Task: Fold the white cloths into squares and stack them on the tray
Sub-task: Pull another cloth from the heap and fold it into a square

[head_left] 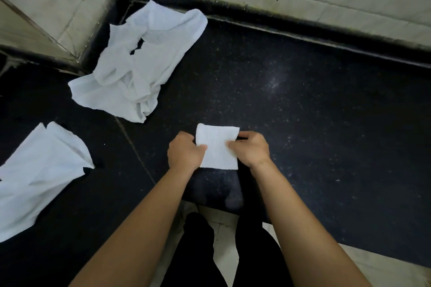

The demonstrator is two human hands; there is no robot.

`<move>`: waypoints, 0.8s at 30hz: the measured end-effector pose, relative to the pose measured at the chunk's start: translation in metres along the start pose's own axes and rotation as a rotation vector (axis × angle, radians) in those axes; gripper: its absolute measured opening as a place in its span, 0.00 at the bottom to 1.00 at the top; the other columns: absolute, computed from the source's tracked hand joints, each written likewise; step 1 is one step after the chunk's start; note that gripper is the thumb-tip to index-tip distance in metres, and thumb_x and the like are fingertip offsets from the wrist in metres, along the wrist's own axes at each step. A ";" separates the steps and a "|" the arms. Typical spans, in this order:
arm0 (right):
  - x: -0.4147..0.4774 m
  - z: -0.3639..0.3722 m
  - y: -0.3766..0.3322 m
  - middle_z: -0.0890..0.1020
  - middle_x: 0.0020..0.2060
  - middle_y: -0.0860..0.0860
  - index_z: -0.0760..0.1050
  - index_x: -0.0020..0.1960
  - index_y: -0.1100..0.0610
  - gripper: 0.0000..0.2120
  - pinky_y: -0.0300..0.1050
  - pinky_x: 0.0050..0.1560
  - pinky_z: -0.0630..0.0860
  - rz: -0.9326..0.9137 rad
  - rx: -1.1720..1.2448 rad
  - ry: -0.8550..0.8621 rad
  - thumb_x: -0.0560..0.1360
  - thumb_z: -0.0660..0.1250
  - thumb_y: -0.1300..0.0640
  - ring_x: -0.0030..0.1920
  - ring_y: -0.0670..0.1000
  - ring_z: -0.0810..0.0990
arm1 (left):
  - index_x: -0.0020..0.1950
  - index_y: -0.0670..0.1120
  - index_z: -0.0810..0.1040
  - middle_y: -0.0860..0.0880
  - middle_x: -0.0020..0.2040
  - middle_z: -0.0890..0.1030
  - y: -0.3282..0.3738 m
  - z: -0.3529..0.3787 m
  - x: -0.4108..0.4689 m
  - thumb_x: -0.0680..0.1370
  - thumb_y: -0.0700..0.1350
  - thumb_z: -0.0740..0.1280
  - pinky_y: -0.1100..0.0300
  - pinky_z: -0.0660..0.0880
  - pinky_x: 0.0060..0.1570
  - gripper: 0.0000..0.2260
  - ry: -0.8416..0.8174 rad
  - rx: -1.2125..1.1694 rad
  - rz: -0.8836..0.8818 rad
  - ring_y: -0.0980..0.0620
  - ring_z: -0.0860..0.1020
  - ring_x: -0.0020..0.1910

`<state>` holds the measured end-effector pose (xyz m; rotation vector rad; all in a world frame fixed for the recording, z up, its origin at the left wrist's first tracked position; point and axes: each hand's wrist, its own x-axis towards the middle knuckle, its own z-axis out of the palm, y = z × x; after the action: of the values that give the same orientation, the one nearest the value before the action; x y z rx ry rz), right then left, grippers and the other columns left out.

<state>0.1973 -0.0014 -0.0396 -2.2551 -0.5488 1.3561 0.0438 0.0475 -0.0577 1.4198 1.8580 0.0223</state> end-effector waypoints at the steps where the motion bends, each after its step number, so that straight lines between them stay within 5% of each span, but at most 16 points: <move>1: -0.001 -0.001 0.001 0.87 0.47 0.47 0.83 0.50 0.50 0.07 0.45 0.50 0.83 0.020 0.112 -0.046 0.73 0.73 0.58 0.46 0.48 0.85 | 0.43 0.41 0.80 0.48 0.38 0.80 0.000 -0.002 0.003 0.72 0.42 0.73 0.59 0.73 0.34 0.05 -0.032 -0.036 -0.016 0.49 0.79 0.37; 4: -0.010 -0.007 -0.001 0.88 0.47 0.52 0.83 0.56 0.58 0.09 0.38 0.40 0.81 0.078 0.335 -0.196 0.75 0.73 0.62 0.45 0.48 0.87 | 0.42 0.42 0.82 0.45 0.44 0.84 0.003 -0.014 0.003 0.72 0.36 0.72 0.51 0.81 0.44 0.02 -0.174 -0.277 -0.128 0.45 0.83 0.44; 11: -0.044 -0.047 -0.016 0.87 0.52 0.52 0.79 0.61 0.57 0.11 0.46 0.48 0.81 0.028 0.538 -0.284 0.79 0.67 0.61 0.53 0.51 0.86 | 0.57 0.44 0.81 0.47 0.55 0.85 0.018 -0.051 -0.023 0.76 0.40 0.72 0.51 0.76 0.57 0.10 -0.456 -0.660 -0.093 0.49 0.82 0.55; 15: -0.078 -0.083 -0.022 0.87 0.51 0.53 0.77 0.61 0.59 0.11 0.45 0.45 0.82 -0.058 0.571 -0.202 0.80 0.65 0.60 0.49 0.50 0.86 | 0.60 0.44 0.82 0.47 0.55 0.86 0.042 -0.059 -0.036 0.78 0.42 0.70 0.49 0.78 0.58 0.11 -0.645 -0.746 0.024 0.47 0.82 0.58; 20: -0.117 -0.134 0.001 0.84 0.58 0.58 0.77 0.63 0.59 0.15 0.60 0.62 0.77 -0.107 0.670 -0.048 0.78 0.66 0.58 0.58 0.59 0.83 | 0.66 0.44 0.77 0.45 0.62 0.82 0.090 -0.034 -0.066 0.77 0.47 0.64 0.43 0.68 0.69 0.18 -0.879 -0.820 -0.003 0.46 0.78 0.63; 24: -0.156 -0.176 0.031 0.85 0.57 0.58 0.78 0.64 0.58 0.15 0.54 0.52 0.82 -0.139 0.776 0.040 0.78 0.65 0.60 0.58 0.58 0.83 | 0.68 0.44 0.75 0.41 0.65 0.80 0.125 -0.003 -0.114 0.71 0.49 0.63 0.41 0.67 0.69 0.26 -1.096 -0.868 -0.009 0.41 0.76 0.66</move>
<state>0.2899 -0.1420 0.1277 -1.5734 -0.1153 1.1765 0.1510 0.0018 0.0643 0.5666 0.7503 0.0316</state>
